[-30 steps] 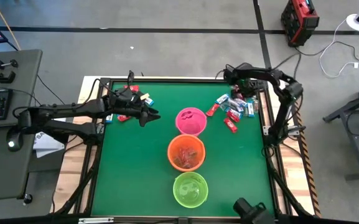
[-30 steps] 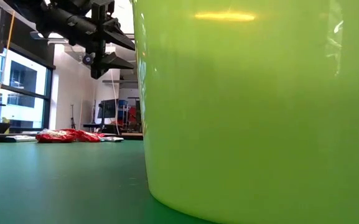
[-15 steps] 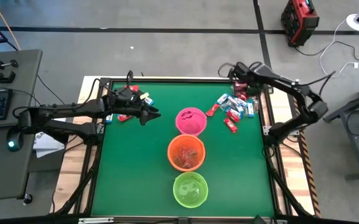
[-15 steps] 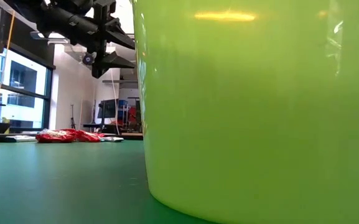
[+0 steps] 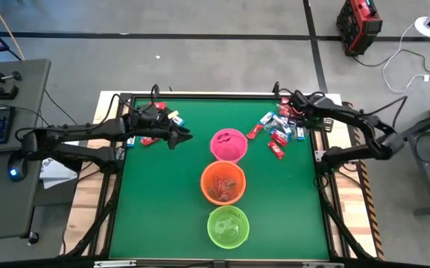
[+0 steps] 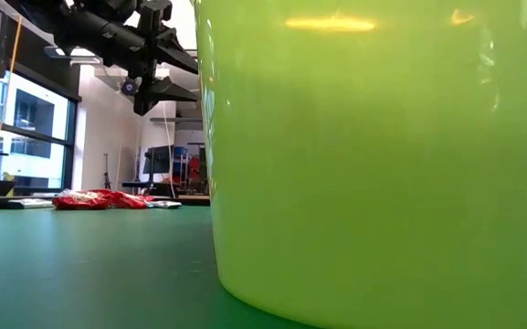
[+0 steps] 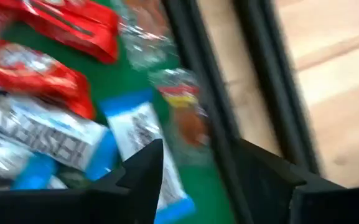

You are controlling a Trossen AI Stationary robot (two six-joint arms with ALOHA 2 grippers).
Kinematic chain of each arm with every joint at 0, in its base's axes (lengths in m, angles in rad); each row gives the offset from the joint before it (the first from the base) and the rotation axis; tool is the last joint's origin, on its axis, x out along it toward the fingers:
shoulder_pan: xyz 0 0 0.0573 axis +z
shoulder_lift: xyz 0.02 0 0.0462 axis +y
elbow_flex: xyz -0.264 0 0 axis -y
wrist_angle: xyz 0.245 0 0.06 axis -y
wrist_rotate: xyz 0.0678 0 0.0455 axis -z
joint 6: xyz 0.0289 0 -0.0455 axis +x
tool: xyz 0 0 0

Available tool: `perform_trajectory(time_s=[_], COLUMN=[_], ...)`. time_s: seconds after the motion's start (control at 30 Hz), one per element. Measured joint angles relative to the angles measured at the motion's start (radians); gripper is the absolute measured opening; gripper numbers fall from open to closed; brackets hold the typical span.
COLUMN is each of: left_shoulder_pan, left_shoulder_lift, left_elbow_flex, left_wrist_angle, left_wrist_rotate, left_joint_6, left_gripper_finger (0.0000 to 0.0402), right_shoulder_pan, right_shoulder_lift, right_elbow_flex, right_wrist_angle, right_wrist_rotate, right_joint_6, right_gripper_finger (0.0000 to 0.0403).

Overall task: Sort candy by brand, put in halloween buckets
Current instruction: Put the orange gummy into the orange bucket

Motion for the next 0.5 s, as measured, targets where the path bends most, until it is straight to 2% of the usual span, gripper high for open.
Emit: perform_trajectory(time_s=[0.13, 0.33, 0.43, 0.5], left_shoulder_pan=[0.000, 0.000, 0.000, 0.000], left_shoulder_lift=[0.000, 0.000, 0.000, 0.000], left_elbow_flex=[0.000, 0.000, 0.000, 0.000], left_wrist_angle=[0.000, 0.000, 0.000, 0.000], left_wrist_rotate=[-0.005, -0.005, -0.009, -0.017], left_joint_6=[-0.020, -0.028, -0.027, -0.027], left_gripper_finger=[0.0216, 0.0216, 0.0216, 0.0216], right_shoulder_pan=[-0.036, -0.070, -0.068, -0.067], right_shoulder_lift=[0.059, 0.135, 0.142, 0.142], right_elbow_flex=[-0.007, -0.007, -0.007, -0.007], right_wrist_angle=[0.096, 0.099, 0.100, 0.105], right_wrist_rotate=[0.001, 0.025, 0.050, 0.054], right_joint_6=[0.006, 0.003, -0.012, -0.038], right_gripper_finger=[0.0191, 0.0190, 0.0170, 0.0139])
